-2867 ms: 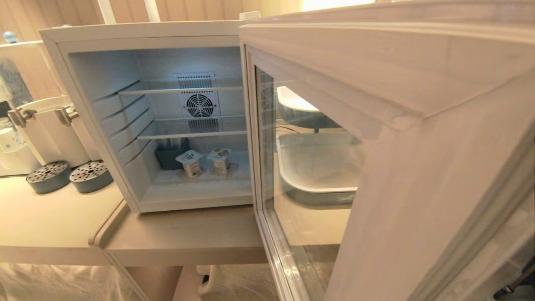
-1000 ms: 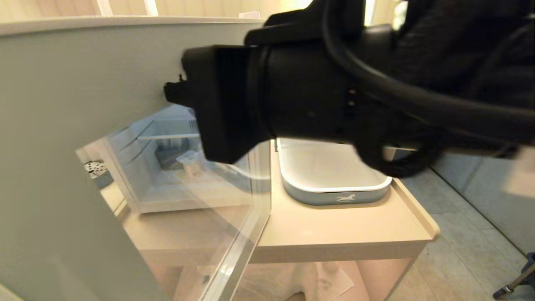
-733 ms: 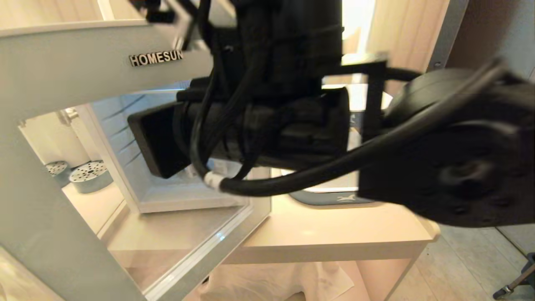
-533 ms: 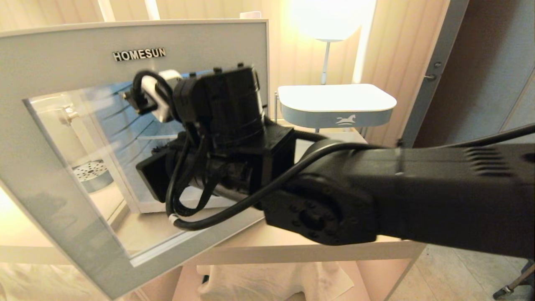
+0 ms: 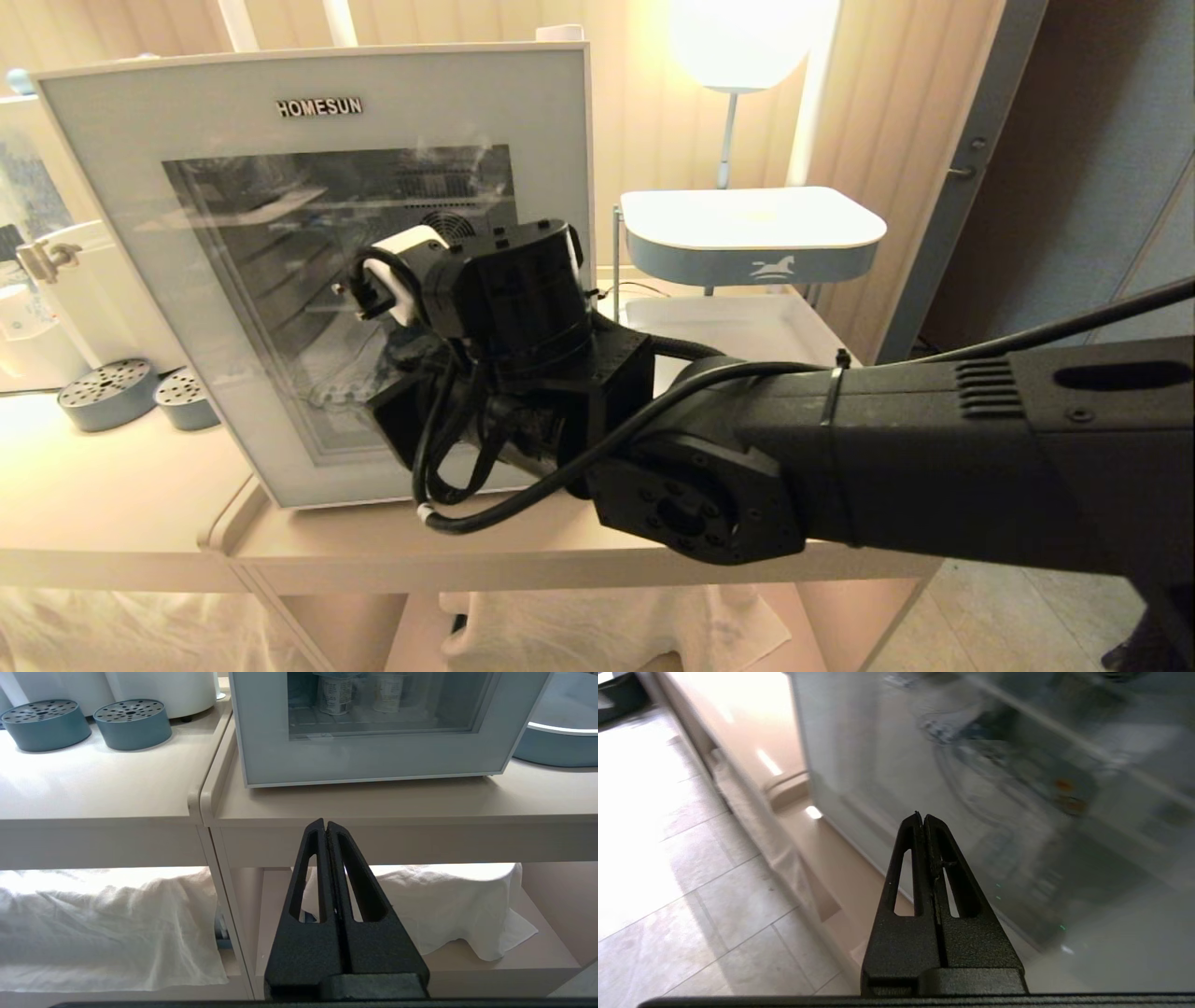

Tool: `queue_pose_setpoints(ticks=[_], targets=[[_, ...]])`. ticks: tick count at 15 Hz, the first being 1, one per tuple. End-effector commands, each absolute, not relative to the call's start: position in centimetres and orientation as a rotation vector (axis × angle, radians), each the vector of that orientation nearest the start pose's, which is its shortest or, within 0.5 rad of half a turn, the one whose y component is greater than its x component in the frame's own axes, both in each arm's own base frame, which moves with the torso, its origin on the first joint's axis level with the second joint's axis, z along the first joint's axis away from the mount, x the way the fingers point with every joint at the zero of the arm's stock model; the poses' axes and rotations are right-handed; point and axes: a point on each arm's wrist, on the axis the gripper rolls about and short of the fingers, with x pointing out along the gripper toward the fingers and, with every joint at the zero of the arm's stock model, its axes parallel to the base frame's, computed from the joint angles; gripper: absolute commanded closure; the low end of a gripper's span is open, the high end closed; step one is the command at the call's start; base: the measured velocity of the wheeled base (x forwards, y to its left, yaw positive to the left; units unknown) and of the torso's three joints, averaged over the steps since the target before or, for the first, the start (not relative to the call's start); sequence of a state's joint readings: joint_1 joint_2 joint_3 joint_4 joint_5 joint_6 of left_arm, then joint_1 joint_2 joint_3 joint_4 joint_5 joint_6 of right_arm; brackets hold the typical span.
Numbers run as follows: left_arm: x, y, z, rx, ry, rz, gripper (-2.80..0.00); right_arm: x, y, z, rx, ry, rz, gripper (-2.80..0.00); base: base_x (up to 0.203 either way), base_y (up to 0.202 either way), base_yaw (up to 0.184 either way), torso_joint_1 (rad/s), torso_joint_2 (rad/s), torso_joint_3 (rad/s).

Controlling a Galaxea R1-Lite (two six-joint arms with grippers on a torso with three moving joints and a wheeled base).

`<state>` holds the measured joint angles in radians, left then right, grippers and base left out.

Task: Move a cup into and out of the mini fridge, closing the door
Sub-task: Close the freezer door, then open the freezer door

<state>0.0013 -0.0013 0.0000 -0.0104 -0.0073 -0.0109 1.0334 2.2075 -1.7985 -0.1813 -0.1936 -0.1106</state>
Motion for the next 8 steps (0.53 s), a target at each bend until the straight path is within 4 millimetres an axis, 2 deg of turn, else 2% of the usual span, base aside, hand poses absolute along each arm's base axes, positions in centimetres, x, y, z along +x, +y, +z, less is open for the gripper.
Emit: queue_pose_setpoints(ticks=[1,4,6,8], targets=[[-2.3,0.0,7.7,-0.011,-0.011,-0.006,0.0,23.1,37.9,25.0,-0.21,0.1,0.821,0.0,0.0,0.0,0.0,0.0,0.0,0.0],[-2.3,0.0,7.7,-0.011,-0.011,-0.006,0.0,20.8,33.7,29.6,-0.167,0.036,0.739,0.0,0.0,0.0,0.0,0.0,0.0,0.0],[-2.3,0.0,7.7,-0.011,-0.011,-0.006,0.0,18.6,29.5,33.1,-0.124,-0.019,0.648,0.0,0.0,0.0,0.0,0.0,0.0,0.0],[-2.3,0.0,7.7,-0.011,-0.011,-0.006,0.0,15.7,23.4,36.2,-0.07,-0.077,0.545,0.0,0.0,0.0,0.0,0.0,0.0,0.0]])
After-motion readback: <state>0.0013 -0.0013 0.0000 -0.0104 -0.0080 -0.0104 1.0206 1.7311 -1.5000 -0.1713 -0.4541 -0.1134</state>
